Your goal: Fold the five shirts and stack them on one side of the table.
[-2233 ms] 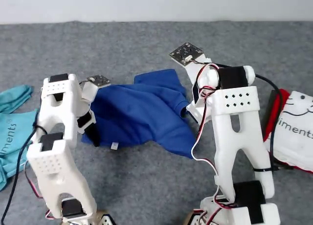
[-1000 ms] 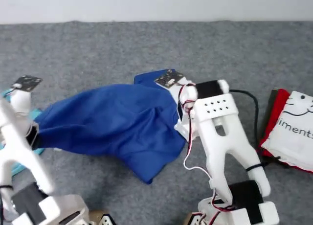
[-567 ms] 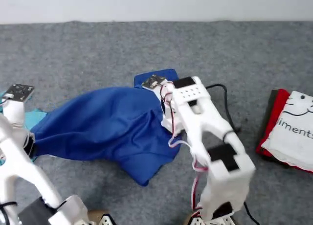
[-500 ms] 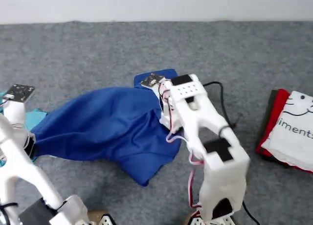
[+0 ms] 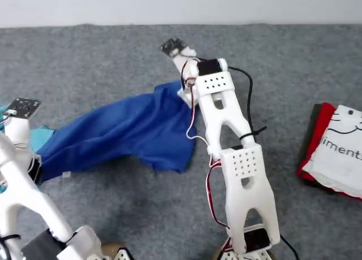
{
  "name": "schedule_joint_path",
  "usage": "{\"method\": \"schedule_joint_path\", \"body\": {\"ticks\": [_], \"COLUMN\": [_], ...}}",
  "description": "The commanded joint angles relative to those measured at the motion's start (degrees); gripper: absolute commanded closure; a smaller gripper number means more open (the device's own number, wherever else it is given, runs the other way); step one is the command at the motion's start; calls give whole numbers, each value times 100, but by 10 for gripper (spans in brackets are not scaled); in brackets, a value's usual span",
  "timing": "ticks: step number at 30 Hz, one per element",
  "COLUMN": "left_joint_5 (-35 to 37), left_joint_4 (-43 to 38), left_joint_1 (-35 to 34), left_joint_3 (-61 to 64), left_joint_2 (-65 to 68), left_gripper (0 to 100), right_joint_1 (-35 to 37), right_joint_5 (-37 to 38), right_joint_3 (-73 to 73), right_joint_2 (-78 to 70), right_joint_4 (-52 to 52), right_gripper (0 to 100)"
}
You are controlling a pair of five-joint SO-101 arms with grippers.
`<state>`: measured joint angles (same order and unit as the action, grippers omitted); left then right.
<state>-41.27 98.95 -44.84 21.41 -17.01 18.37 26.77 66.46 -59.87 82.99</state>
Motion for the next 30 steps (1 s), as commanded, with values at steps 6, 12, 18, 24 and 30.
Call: {"method": "schedule_joint_path", "body": {"ticks": [6,12,18,24,30], "left_joint_5": [62,62,70,62,62], "left_joint_4": [35,-185,-220,-220,-211], "left_joint_1": [-62,-70,-475,-615,-589], "left_joint_3": [-57,-66,-444,-532,-523], "left_joint_2": [-229,-237,-229,-185,-176], "left_gripper": [986,986,986,986,986], "right_joint_1": [171,338,462,699,813], "right_joint_5": [-26,325,501,501,484], "right_joint_3": [2391,2330,1908,2136,2637], "right_joint_2": [-374,-400,-347,-259,-242], "right_joint_4": [1569,989,66,1103,2026], "right_gripper": [990,990,990,990,989]}}
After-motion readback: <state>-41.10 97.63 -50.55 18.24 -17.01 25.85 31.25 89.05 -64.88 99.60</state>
